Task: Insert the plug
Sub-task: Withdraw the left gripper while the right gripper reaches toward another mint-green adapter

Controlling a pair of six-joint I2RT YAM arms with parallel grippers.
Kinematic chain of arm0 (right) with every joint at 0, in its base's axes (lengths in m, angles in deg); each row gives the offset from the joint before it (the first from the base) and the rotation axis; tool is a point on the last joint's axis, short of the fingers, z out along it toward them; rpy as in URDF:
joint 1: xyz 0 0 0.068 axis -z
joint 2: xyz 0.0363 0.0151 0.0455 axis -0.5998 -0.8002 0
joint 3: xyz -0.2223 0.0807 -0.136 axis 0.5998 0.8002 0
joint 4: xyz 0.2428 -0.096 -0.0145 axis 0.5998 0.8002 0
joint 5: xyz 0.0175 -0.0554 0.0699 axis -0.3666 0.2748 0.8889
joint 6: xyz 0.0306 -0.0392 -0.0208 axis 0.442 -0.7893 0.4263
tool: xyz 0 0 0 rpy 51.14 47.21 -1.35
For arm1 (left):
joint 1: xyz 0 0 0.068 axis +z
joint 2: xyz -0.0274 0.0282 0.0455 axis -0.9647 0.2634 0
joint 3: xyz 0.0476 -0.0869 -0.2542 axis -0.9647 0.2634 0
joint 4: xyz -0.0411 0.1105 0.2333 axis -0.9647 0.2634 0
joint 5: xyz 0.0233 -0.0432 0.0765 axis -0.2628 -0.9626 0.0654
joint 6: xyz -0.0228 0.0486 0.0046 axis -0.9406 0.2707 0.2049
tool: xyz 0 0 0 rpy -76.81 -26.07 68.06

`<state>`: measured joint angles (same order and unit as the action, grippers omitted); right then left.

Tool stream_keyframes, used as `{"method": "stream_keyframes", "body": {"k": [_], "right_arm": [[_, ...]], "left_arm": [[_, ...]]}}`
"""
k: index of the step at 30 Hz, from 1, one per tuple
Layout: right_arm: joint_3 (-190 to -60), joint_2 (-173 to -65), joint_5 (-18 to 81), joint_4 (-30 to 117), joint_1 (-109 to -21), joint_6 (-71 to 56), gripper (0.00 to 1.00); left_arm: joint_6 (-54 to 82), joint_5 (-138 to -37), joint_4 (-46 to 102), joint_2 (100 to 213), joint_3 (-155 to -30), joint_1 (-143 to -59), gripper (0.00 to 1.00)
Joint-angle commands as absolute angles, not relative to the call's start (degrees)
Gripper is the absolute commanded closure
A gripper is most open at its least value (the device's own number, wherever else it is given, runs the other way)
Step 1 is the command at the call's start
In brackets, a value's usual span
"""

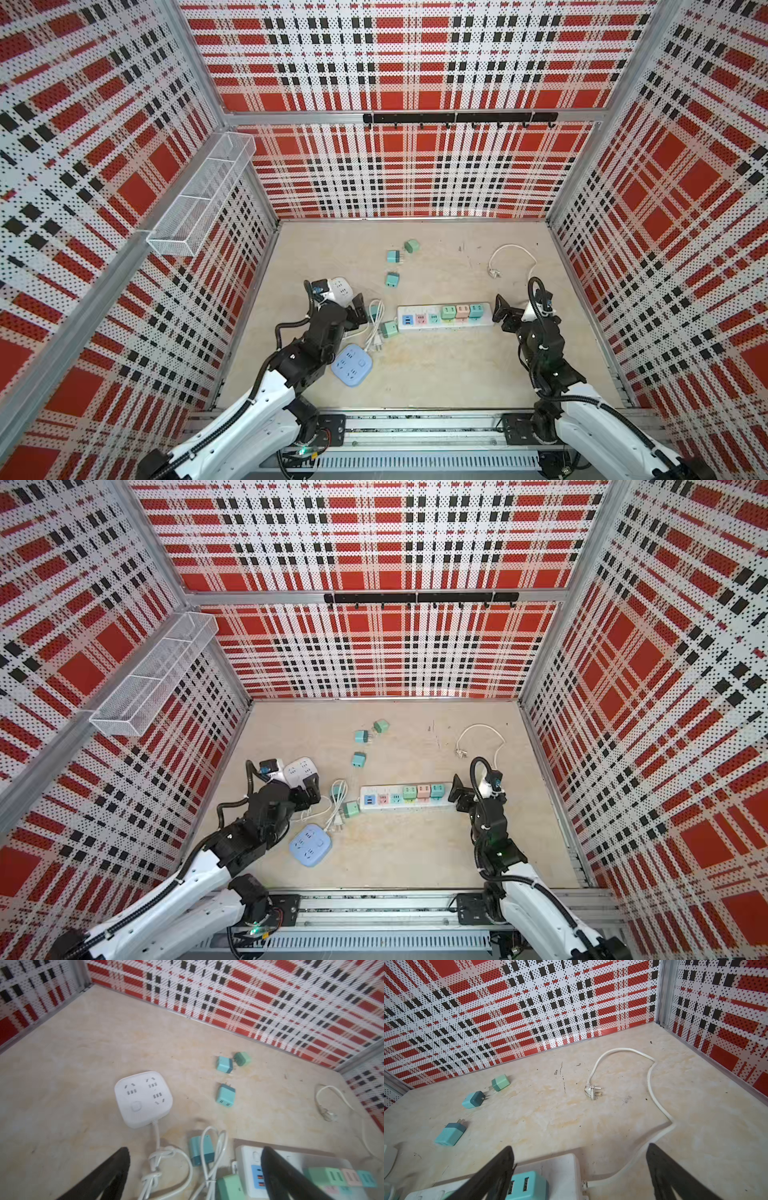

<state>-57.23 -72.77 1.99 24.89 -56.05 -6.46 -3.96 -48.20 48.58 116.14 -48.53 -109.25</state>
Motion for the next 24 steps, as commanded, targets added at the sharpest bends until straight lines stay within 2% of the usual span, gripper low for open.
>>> {"method": "stream_keyframes", "body": {"k": [1,3,6,8,11,12,14,16,19,22,24], "right_arm": [[-57.7,-74.2,3.3,23.3,-55.9,-7.1,0.00],[-57.9,-75.2,3.5,22.9,-55.9,-7.1,0.00],[-58.8,-77.1,4.6,22.8,-55.9,-7.6,0.01],[-59.1,-78.2,6.3,22.1,-56.0,-8.2,0.13],[-59.6,-79.0,10.5,21.0,-56.3,-9.8,0.19],[-61.2,-78.8,13.0,23.3,-56.7,-9.7,0.19],[-66.6,-78.1,16.2,33.9,-58.3,-6.1,0.28],[-70.0,-77.1,17.8,38.3,-62.7,-5.0,0.32],[-73.8,-78.1,17.4,39.2,-71.2,-5.9,0.30],[-78.3,-85.2,16.1,38.9,-77.7,-4.4,0.31],[-82.2,-92.5,15.8,38.2,-81.2,-3.6,0.38]], "left_arm": [[-7.4,-42.8,56.7,114.2,-49.8,-106.7,0.01],[-3.1,-42.6,60.8,113.7,-50.2,-105.7,0.01],[-3.3,-41.5,58.2,112.1,-46.1,-105.5,0.01],[-0.2,-47.6,51.7,110.9,-42.6,-105.3,0.01],[2.0,-51.1,50.6,109.6,-42.1,-105.4,0.01],[2.2,-50.4,50.8,109.3,-42.0,-105.3,0.00],[1.5,-50.4,52.1,108.4,-42.3,-105.2,0.01],[2.0,-53.5,56.5,107.3,-44.6,-105.2,0.01],[1.6,-50.5,61.2,104.8,-45.6,-105.3,0.00],[1.0,-52.0,55.4,102.0,-40.7,-105.1,0.01],[1.8,-53.3,57.3,100.5,-41.1,-105.1,0.01]]}}
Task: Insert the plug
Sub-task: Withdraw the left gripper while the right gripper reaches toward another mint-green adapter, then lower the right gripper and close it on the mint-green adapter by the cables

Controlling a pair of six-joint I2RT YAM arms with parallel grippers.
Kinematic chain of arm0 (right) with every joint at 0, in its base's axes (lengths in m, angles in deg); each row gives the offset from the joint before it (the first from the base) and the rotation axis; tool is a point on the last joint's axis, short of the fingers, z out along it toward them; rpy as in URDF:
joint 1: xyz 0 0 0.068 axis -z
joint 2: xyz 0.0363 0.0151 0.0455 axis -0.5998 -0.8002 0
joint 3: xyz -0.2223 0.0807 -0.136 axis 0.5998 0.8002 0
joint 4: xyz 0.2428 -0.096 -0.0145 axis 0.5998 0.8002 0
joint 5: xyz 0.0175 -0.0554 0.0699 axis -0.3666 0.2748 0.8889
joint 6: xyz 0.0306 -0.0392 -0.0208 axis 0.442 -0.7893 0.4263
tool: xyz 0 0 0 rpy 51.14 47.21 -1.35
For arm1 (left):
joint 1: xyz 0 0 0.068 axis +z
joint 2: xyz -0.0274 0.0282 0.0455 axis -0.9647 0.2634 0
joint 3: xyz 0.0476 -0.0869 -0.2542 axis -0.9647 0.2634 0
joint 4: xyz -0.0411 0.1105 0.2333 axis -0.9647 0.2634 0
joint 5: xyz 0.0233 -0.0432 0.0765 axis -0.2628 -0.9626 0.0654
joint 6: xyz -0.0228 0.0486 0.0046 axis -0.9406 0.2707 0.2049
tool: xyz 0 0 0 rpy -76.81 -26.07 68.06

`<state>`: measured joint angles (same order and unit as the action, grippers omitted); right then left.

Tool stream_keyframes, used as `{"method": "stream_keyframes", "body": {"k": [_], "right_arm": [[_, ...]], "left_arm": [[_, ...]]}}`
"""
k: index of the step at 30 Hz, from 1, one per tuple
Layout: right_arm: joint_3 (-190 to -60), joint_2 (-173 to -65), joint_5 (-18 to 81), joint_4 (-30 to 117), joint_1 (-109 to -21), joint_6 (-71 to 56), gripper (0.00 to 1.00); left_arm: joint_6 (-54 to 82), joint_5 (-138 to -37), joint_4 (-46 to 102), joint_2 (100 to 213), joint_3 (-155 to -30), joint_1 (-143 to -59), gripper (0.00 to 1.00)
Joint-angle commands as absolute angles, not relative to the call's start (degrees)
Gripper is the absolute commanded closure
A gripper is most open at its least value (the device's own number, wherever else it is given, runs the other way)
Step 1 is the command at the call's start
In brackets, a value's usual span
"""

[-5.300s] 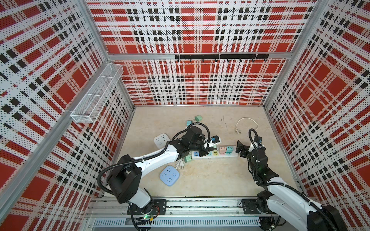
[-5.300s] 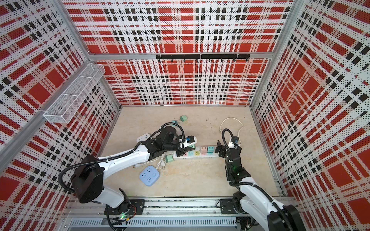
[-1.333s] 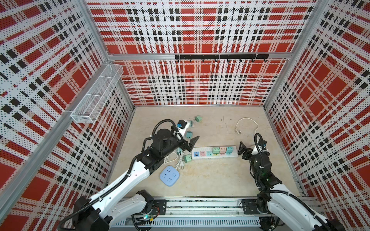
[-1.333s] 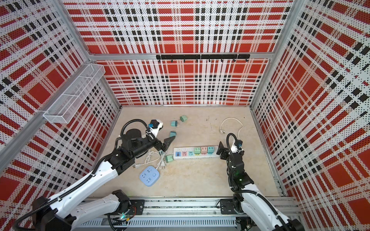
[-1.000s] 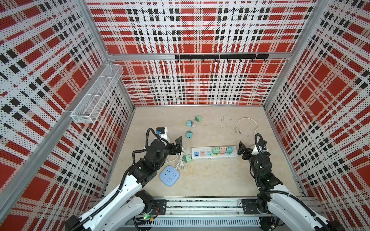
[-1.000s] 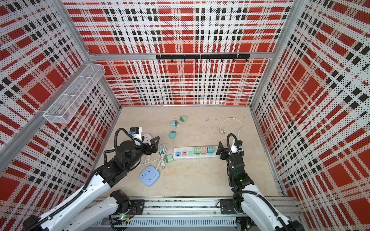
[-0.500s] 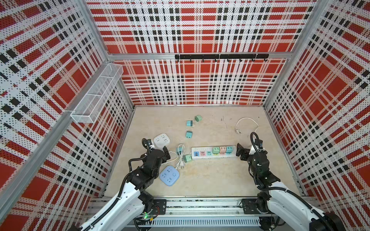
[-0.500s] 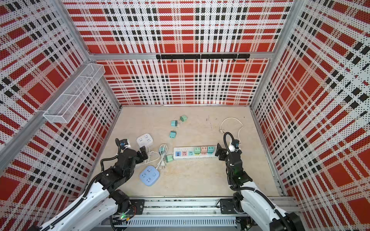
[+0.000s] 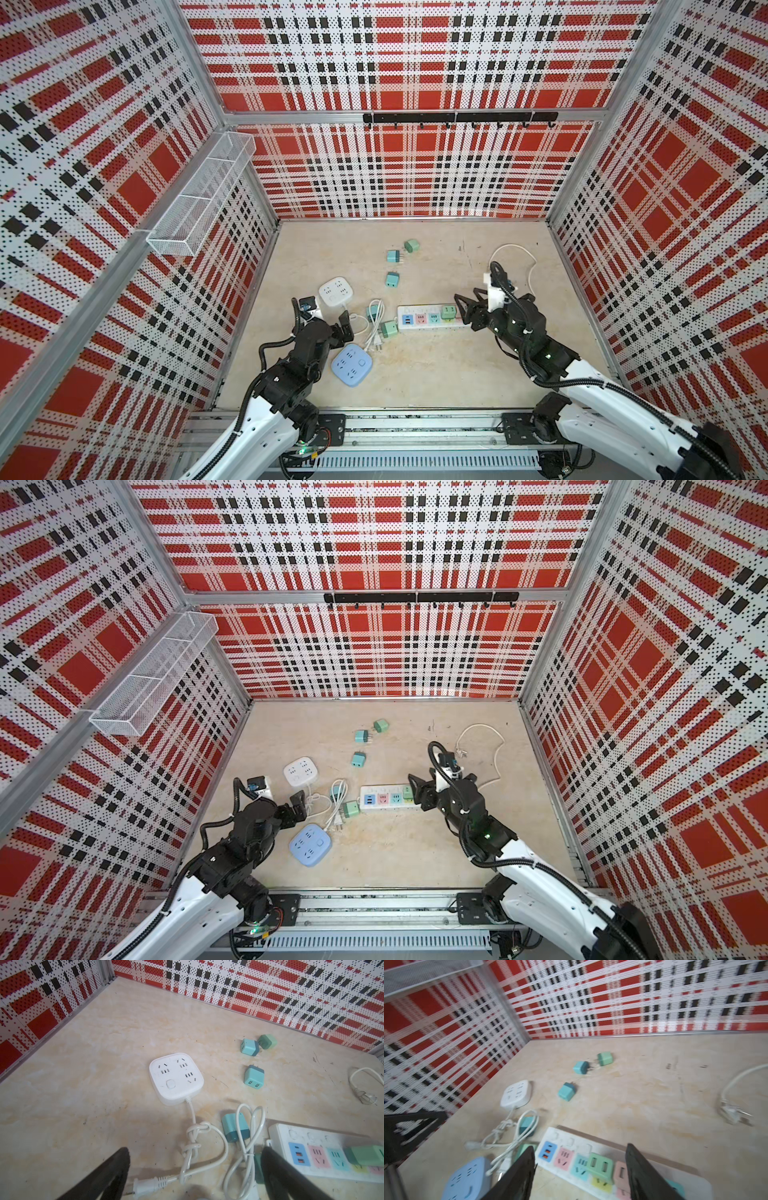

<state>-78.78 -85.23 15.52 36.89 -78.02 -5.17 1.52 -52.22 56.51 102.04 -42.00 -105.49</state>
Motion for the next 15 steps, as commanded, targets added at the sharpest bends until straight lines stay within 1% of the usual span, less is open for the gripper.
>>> {"method": "stream_keyframes", "body": {"k": [1,3,5,6,8,10,11,15], "right_arm": [[-84.6,-96.2,15.0,38.7,-82.9,-3.3,0.41],[-89.9,-104.0,13.1,40.2,-86.2,-2.7,0.49],[-95.3,-111.3,12.3,41.8,-88.7,-2.7,0.54],[-98.0,-114.7,12.3,42.9,-89.4,-2.5,0.56],[-103.4,-121.0,12.6,45.8,-89.9,-1.5,0.66],[-107.2,-125.4,12.6,48.5,-89.9,-0.7,0.72],[-108.6,-127.2,12.2,49.5,-90.0,-0.4,0.74],[-111.9,-131.5,11.2,51.7,-90.0,-0.5,0.74]], "left_arm": [[1.2,-52.7,57.9,99.5,-40.8,-105.1,0.00],[1.3,-53.4,58.3,96.9,-40.1,-105.1,0.01],[1.5,-54.2,58.5,94.1,-39.4,-105.2,0.01],[1.1,-53.8,59.0,92.9,-39.2,-105.1,0.01],[0.4,-52.7,60.6,90.6,-38.9,-105.2,0.02],[0.2,-52.5,60.8,89.1,-38.6,-105.2,0.03],[0.1,-52.5,60.8,88.6,-38.4,-105.2,0.03],[0.3,-52.7,60.8,89.2,-38.5,-105.2,0.03]]}}
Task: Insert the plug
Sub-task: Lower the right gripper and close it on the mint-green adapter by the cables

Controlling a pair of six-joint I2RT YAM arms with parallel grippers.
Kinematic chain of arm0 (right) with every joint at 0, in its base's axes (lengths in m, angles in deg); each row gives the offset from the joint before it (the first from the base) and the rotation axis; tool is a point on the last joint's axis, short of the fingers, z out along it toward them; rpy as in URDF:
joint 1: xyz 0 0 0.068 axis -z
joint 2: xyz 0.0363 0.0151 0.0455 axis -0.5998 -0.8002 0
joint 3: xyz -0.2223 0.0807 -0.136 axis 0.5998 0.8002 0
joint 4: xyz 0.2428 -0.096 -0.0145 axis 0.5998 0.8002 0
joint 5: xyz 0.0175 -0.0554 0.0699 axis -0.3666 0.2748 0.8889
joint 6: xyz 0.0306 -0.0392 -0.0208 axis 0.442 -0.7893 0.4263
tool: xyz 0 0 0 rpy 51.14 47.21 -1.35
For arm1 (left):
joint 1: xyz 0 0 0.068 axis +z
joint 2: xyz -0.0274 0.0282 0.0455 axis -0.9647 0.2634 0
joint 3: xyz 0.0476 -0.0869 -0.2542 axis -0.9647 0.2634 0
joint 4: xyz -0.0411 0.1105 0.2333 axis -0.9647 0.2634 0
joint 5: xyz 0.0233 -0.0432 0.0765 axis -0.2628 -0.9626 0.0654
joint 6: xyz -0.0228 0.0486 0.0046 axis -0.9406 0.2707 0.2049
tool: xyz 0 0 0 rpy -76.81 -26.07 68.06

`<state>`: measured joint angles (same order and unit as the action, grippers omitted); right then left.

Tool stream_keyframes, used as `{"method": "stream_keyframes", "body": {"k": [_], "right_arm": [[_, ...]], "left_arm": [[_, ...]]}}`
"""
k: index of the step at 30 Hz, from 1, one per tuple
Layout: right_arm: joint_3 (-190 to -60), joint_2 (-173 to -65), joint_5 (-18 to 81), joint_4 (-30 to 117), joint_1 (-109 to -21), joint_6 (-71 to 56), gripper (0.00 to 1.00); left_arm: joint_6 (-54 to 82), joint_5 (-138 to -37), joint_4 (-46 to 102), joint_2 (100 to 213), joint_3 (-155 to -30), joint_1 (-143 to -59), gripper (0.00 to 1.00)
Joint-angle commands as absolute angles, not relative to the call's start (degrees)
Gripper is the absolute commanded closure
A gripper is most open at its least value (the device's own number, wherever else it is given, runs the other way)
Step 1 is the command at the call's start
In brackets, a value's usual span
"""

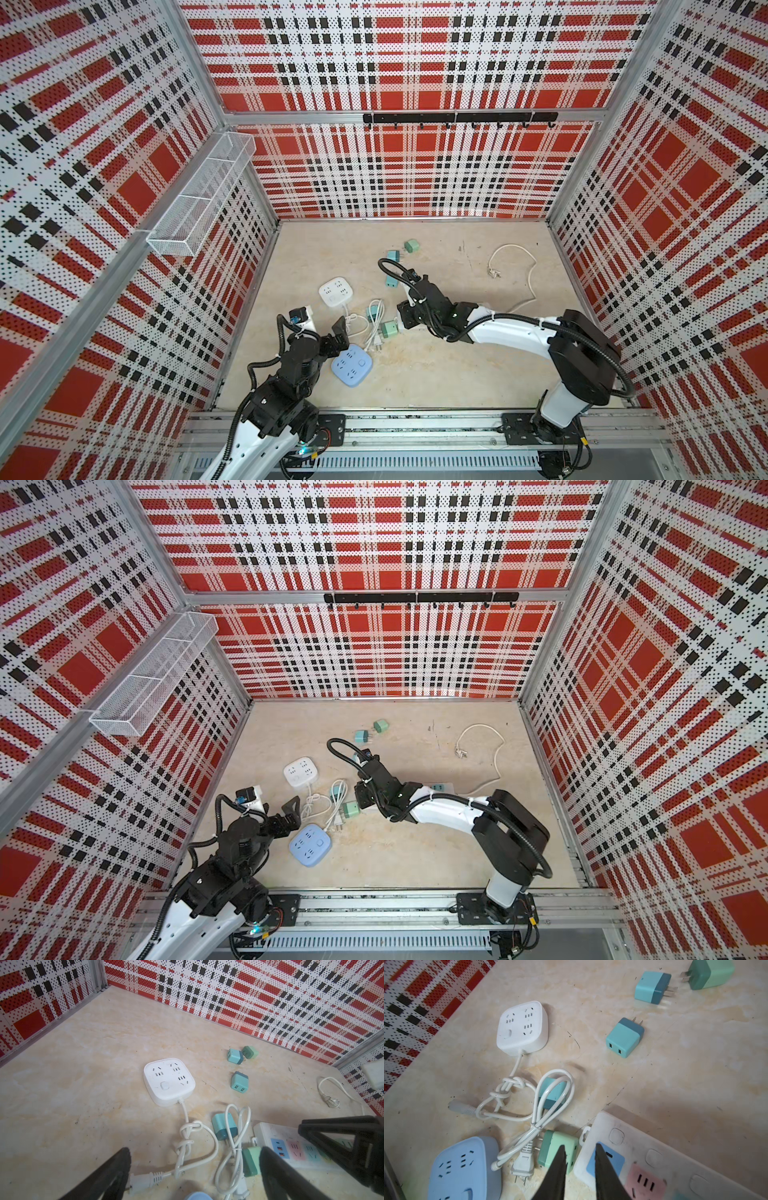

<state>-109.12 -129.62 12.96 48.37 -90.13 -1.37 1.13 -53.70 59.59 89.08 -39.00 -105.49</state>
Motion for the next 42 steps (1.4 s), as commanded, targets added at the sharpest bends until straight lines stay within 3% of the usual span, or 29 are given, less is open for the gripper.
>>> {"method": "stream_keyframes", "body": {"k": [1,10,21,29,35,42], "right_arm": [[-113.0,-132.5,10.7,53.1,-90.1,-0.6,0.75],[-121.1,-141.1,10.6,57.8,-91.8,-1.6,0.76],[-128.3,-148.1,9.3,62.1,-94.6,-2.8,0.58],[-127.3,-148.0,7.7,64.2,-97.1,-2.9,0.57],[-124.1,-146.0,6.7,63.6,-99.2,-2.3,0.44],[-118.8,-142.3,3.2,63.8,-101.2,-0.6,0.39]], "left_arm": [[0.3,-52.9,60.8,89.6,-38.6,-105.2,0.03],[0.9,-53.8,59.6,92.2,-39.0,-105.3,0.03],[1.1,-53.8,59.7,91.6,-38.9,-105.3,0.03],[1.0,-54.0,59.7,91.2,-38.9,-105.3,0.01],[1.0,-54.1,60.0,90.6,-38.8,-105.3,0.00],[1.1,-54.2,60.2,90.0,-38.7,-105.3,0.00]]}}
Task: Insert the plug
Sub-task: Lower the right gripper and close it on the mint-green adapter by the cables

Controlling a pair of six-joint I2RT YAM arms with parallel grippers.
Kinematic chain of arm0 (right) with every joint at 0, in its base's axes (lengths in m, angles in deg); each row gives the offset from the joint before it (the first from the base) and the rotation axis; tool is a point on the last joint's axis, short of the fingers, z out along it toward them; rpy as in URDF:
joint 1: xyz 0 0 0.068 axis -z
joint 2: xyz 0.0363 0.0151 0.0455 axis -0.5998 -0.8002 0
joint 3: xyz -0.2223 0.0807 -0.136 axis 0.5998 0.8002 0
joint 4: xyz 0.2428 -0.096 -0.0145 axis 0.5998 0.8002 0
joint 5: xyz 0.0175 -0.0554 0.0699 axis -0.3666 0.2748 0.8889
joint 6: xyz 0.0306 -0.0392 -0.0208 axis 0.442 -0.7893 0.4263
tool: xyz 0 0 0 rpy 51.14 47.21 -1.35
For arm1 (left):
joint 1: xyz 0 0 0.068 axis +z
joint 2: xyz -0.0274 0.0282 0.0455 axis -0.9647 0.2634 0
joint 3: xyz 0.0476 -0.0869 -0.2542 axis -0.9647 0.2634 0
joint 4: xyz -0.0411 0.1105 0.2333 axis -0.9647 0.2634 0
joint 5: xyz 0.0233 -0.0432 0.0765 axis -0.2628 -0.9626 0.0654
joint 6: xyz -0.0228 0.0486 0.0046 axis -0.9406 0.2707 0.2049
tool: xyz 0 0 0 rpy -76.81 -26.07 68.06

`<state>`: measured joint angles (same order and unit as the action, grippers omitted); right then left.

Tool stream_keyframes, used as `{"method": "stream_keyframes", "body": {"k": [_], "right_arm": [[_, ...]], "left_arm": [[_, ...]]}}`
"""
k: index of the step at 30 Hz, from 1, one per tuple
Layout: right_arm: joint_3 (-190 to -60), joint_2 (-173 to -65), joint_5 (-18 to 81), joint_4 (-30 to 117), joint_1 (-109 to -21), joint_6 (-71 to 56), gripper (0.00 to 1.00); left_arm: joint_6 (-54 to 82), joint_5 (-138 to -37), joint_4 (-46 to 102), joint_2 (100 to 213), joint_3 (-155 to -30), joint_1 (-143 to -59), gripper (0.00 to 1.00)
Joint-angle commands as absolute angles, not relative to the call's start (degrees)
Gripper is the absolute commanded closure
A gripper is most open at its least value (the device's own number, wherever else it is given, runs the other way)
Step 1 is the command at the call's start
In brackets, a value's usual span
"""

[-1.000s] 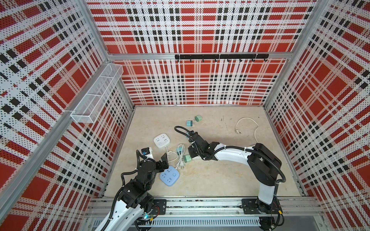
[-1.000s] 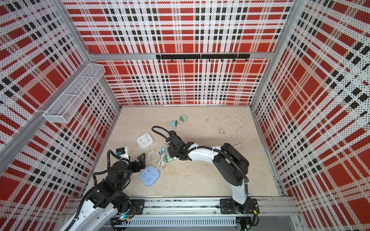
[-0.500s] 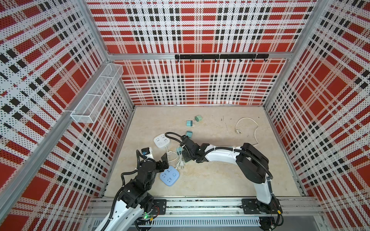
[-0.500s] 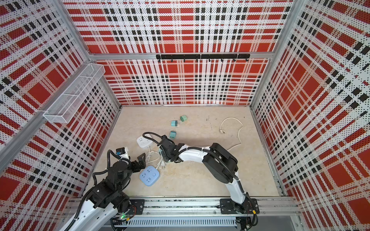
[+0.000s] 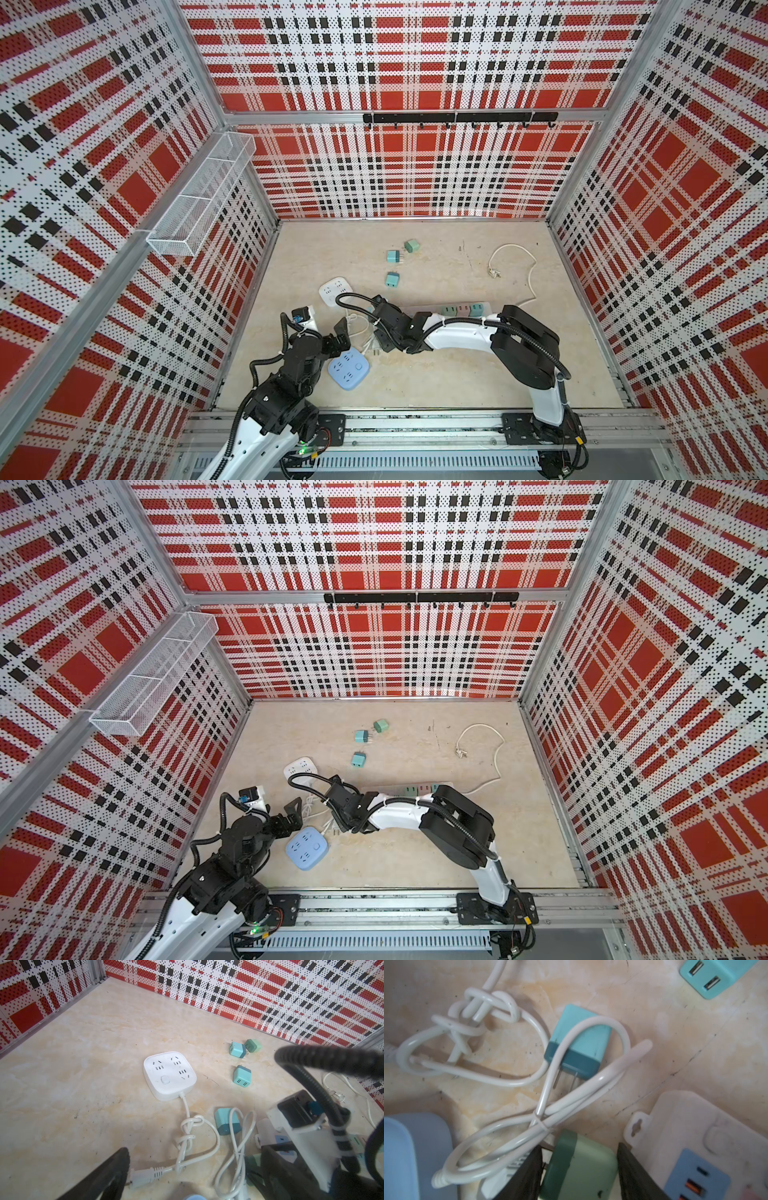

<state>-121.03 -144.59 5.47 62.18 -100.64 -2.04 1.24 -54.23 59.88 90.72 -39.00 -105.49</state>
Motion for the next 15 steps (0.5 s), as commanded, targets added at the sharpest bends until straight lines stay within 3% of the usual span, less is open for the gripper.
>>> {"method": "stream_keyframes", "body": {"k": [1,9,15], "right_arm": [[-117.9,-141.6,2.7,63.8,-101.2,-0.2,0.39],[-109.6,-135.6,0.8,62.7,-102.1,2.9,0.24],[-103.1,-130.1,-1.6,62.4,-102.1,5.9,0.23]], "left_arm": [[1.0,-54.2,60.2,90.0,-38.7,-105.3,0.00],[1.0,-54.3,60.1,89.9,-38.6,-105.3,0.01],[1.0,-54.3,60.1,90.0,-38.7,-105.2,0.00]]}}
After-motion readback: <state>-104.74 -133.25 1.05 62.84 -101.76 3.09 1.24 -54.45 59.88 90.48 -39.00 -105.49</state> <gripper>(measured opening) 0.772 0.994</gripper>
